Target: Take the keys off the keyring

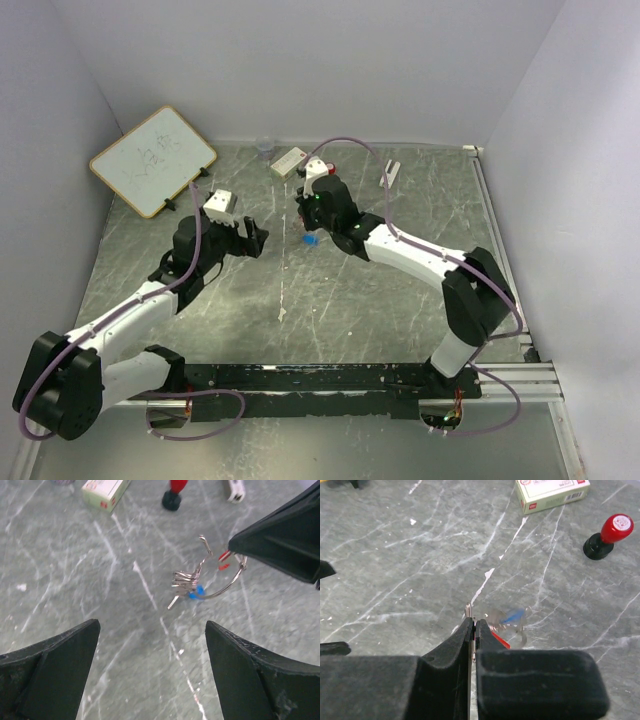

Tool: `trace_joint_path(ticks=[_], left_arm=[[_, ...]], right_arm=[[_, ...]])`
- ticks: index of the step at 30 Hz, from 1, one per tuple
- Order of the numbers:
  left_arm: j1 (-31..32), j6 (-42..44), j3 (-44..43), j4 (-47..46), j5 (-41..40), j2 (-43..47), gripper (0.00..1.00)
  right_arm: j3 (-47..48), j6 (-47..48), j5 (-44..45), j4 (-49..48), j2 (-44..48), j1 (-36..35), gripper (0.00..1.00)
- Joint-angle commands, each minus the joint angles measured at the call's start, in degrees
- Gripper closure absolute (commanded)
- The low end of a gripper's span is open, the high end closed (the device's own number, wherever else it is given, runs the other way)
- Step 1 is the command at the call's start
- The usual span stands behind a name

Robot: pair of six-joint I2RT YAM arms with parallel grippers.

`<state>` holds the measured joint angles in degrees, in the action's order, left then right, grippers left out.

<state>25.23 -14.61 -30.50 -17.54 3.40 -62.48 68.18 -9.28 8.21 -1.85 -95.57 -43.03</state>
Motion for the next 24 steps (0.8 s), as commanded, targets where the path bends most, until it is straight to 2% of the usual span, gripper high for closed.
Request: trace_joint_path(ticks=[1, 6, 12, 19, 24], left_arm=[[0.2, -2.0, -3.2, -5.5, 6.6, -0.4, 0.02], [0.2, -2.8, -6.0, -5.4, 11.7, -3.5, 0.02], [0.1, -3.5, -4.2, -11.6, 20.3, -5.6, 0.02], [0.2, -4.0, -2.3, -15.6, 24.6, -6.6, 0.02], [0.1, -3.7, -2.4, -16.5, 25.7, -6.9, 0.24]], right_arm=[[-1.7, 0.6, 3.5, -1.0, 3.3, -1.5, 1.0], [-1.7, 0.5, 6.0, -1.3, 5.9, -2.8, 1.0], [-2.1, -0.9, 9.6, -2.3, 8.5, -4.1, 1.0], [-7.9, 0.1, 12.5, -12.1, 12.5, -5.6, 1.0], [-8.6, 0.2, 13.5, -14.6, 14.2, -5.8, 1.0]])
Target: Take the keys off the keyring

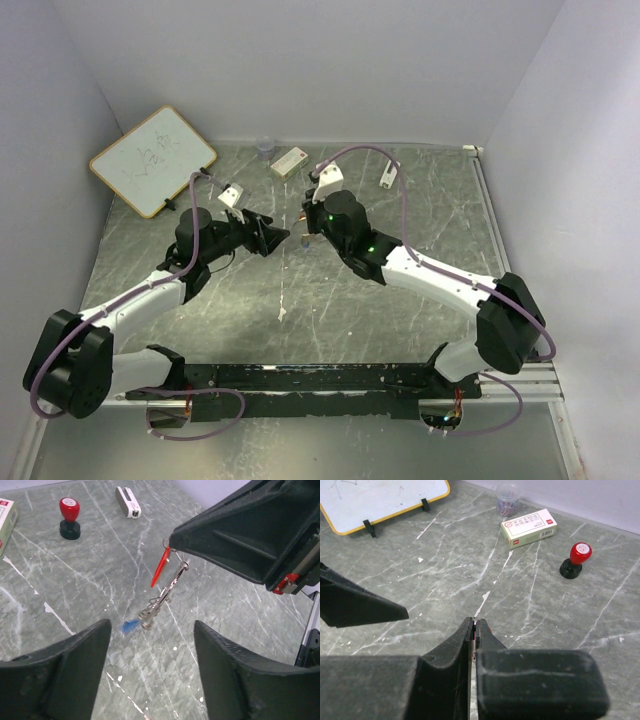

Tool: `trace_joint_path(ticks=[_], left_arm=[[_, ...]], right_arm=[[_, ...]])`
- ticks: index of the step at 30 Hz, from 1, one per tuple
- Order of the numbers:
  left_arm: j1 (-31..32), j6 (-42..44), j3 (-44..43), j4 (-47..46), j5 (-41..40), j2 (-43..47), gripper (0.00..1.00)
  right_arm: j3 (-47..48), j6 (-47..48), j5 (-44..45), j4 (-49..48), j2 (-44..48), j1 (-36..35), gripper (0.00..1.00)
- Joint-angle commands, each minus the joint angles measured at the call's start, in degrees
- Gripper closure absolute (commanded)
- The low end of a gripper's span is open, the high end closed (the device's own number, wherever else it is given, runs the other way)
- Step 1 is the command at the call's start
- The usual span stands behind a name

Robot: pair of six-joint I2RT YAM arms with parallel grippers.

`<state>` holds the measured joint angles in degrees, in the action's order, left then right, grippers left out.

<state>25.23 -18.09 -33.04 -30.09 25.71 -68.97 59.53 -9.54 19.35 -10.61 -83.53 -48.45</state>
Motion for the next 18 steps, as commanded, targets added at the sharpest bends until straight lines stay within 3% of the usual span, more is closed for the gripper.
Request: trace_joint_path(ticks=[1, 7, 18], left_arm=[[0.2, -0.2, 0.2, -4.4, 3.5, -0.6, 0.27], [0.2, -0.9, 0.7, -10.0, 5.0, -3.3, 0.35], [0.2, -5.3, -0.9, -18.8, 11.4, -9.4, 0.37]], right_arm=[[0.2, 0.5, 2.3, -5.7, 2.2, -0.4, 1.0], [0.9, -0.1, 1.8, -4.9, 3.1, -1.1, 1.0], [1.1, -1.0, 2.4, -6.0, 4.3, -2.6, 1.0]])
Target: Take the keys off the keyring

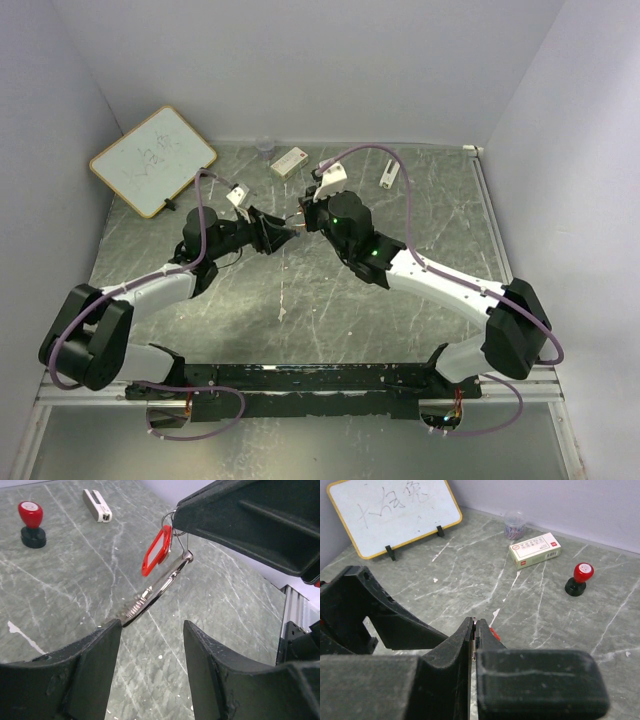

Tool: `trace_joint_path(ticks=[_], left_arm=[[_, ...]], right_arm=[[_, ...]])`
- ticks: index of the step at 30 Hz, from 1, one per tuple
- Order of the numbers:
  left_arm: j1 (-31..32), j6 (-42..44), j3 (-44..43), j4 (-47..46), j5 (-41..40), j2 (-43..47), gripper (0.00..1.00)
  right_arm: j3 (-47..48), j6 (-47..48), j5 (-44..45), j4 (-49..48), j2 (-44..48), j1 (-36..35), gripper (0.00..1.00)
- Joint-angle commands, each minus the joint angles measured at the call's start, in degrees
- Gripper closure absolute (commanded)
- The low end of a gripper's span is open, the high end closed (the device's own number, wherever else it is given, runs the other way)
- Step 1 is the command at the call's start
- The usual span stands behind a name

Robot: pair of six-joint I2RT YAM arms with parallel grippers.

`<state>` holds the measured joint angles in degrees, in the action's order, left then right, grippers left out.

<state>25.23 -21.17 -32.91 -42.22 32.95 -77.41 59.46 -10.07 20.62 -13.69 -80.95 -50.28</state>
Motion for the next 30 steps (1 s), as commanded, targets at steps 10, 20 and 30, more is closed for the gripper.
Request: trace_joint_path(ticks=[10, 20, 30], left_arm=[[0.1, -2.6, -0.6, -11.3, 4.9, -2.2, 0.5], [0.2, -0.4, -2.2, -5.2, 6.4, -3.6, 0.93], [0.2, 17.4, -16.4, 39.1, -10.4, 4.7, 0.93]], right_arm=[[1.5, -0.6, 1.6, -2.8, 1.5, -2.0, 1.0], [1.9, 1.5, 5.1, -2.9, 1.0, -2.8, 1.0], [-1.2, 4.5, 22.2, -2.0, 1.3, -2.8, 0.63]])
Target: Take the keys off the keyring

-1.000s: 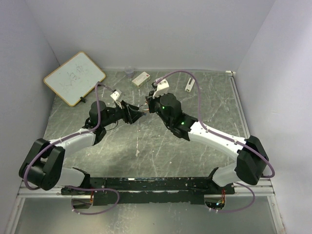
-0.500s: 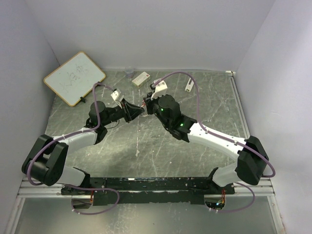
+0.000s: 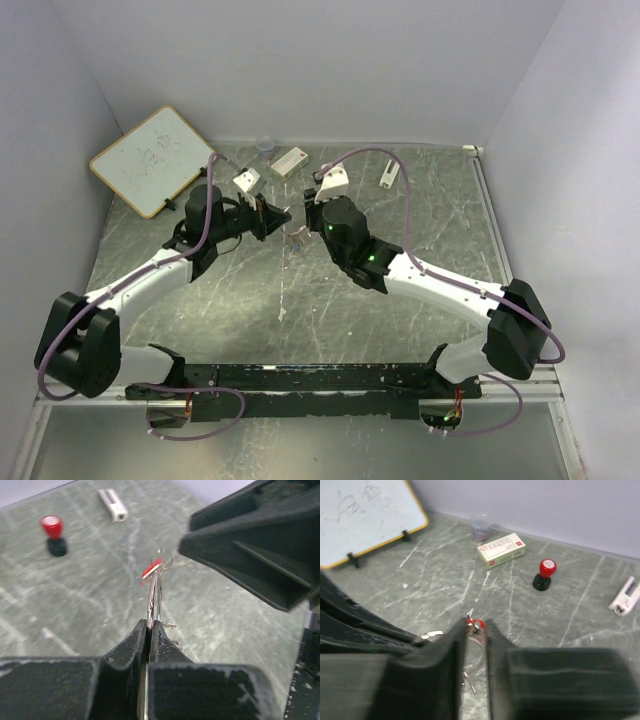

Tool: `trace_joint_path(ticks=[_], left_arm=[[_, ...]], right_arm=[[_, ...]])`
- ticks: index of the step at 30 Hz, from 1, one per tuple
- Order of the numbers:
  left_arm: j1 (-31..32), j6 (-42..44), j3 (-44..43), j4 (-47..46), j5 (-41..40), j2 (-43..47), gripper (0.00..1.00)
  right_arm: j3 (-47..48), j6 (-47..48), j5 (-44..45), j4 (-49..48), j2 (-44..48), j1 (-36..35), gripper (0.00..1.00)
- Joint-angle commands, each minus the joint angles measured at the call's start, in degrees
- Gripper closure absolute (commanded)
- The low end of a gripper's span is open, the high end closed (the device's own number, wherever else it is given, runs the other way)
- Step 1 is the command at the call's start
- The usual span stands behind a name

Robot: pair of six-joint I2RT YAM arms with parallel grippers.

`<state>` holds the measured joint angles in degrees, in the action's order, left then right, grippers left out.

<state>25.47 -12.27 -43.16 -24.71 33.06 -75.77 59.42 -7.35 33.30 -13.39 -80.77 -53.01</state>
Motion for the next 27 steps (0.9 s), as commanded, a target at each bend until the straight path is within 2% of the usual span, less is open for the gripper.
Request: trace_joint_path(ticks=[1, 3, 10, 15, 21, 24, 27], left_arm=[[-0.1, 9.3, -7.3, 24.4, -13.3, 3.7, 0.93], [-0.1, 9.4, -8.5, 27.1, -16.3, 4.8, 0.93], [0.0, 8.5, -11.0, 28.9, -17.2, 7.1, 0.93], [0.3, 8.5, -13.3, 30.6, -15.5, 8.4, 0.93], [1.9, 8.6, -14.6, 31.4, -12.9, 10.9, 0.93], [2.7, 8.2, -15.5, 31.9, -12.0, 11.9, 0.93], [3.6, 8.2, -16.3, 32.1, -10.6, 13.1, 0.93]], right_arm=[[-1.6, 2.4, 10.3, -2.7, 1.3, -0.1, 0.57], [-3.1, 3.2, 11.3, -3.7, 1.7, -0.1, 0.52], [-6.9, 3.5, 14.5, -3.2, 3.3, -0.1, 0.53], [-15.9, 2.5, 4.1, -7.4, 8.8, 0.1, 0.51], [-29.8, 2.9, -10.1, -21.8, 16.7, 1.0, 0.47], [-32.5, 2.7, -13.6, -26.1, 17.1, 1.1, 0.47], [-32.8, 3.0, -16.7, -28.3, 15.9, 1.1, 0.51]])
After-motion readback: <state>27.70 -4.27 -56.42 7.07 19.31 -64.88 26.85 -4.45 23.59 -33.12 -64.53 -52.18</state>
